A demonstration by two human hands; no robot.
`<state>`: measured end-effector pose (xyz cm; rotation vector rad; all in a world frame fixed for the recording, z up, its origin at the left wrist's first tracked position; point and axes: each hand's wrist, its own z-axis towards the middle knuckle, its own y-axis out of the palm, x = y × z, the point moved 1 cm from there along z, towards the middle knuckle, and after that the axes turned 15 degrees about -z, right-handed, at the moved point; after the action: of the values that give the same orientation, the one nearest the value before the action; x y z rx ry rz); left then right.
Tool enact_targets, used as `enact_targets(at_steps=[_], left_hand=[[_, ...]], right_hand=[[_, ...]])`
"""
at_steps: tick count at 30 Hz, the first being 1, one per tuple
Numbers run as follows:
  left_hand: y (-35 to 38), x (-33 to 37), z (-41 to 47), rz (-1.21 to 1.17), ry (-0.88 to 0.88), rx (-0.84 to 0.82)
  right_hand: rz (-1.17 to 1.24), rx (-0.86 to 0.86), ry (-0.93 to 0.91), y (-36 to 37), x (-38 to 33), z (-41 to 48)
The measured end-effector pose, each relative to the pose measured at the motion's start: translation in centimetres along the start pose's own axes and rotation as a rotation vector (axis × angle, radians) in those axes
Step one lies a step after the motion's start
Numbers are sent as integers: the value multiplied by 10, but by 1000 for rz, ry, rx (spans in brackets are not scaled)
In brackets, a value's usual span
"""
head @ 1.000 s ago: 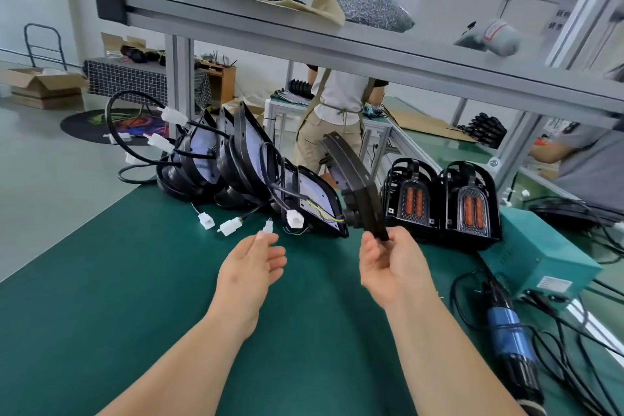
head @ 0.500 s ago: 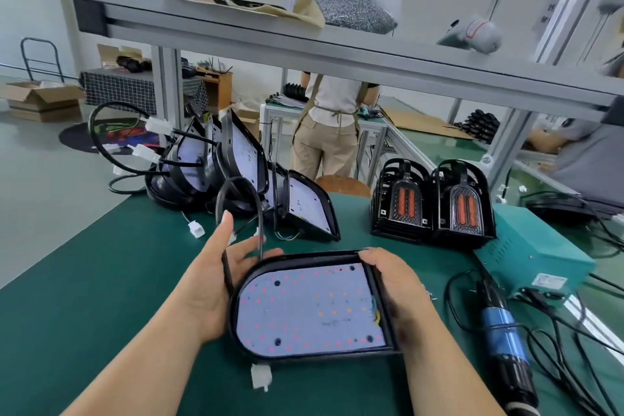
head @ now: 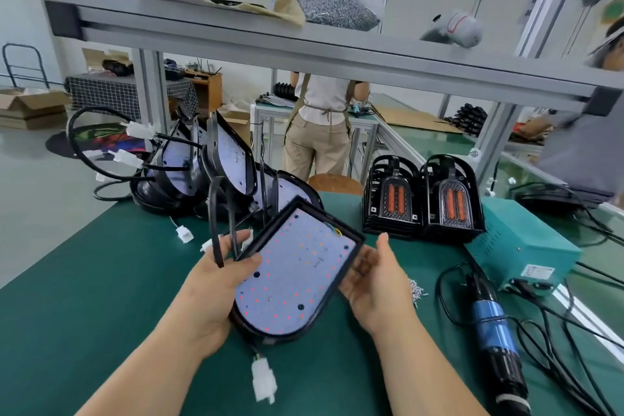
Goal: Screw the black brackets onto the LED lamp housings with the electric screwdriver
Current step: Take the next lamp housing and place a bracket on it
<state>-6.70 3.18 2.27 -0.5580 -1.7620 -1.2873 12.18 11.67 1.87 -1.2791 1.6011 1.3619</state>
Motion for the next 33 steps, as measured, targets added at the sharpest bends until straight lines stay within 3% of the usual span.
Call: enact_targets(at_steps=[3,5,8,10,14,16,18,21,23,26,31,33], left_hand=[[9,-5,-4,-26,162,105],[15,-6,-10,-61,192,50],[15,4,-8,-119,168,-61],[5,16,0,-76,247,-30],[-23,45,15,103,540,203],[-32,51,15,69,659,386],[-40,50,16,7,623,592],[-53,48,20,-8,195,787],[-56,51,22,-208,27,710],[-41,45,13,-468,-89,494],[3,5,-8,-171,-380,-34],[13,-5,-11,-195,-393,-121]], right_hand=[[-119,-138,-17,17,9,-9],[-238,-200,-77,29,18,-11],[-254,-145,-98,35,25,-15],[-218,-113,-105,32,22,-15],[-50,-145,-32,20,12,-13],[-74,-190,-10,14,9,-13],[-163,-232,-34,12,10,-13],[-378,-181,-122,14,13,-14],[-483,-120,-172,18,14,-16],[-564,-64,-212,22,17,-16],[-631,-48,-308,26,17,-17],[-715,-82,-383,28,15,-20]])
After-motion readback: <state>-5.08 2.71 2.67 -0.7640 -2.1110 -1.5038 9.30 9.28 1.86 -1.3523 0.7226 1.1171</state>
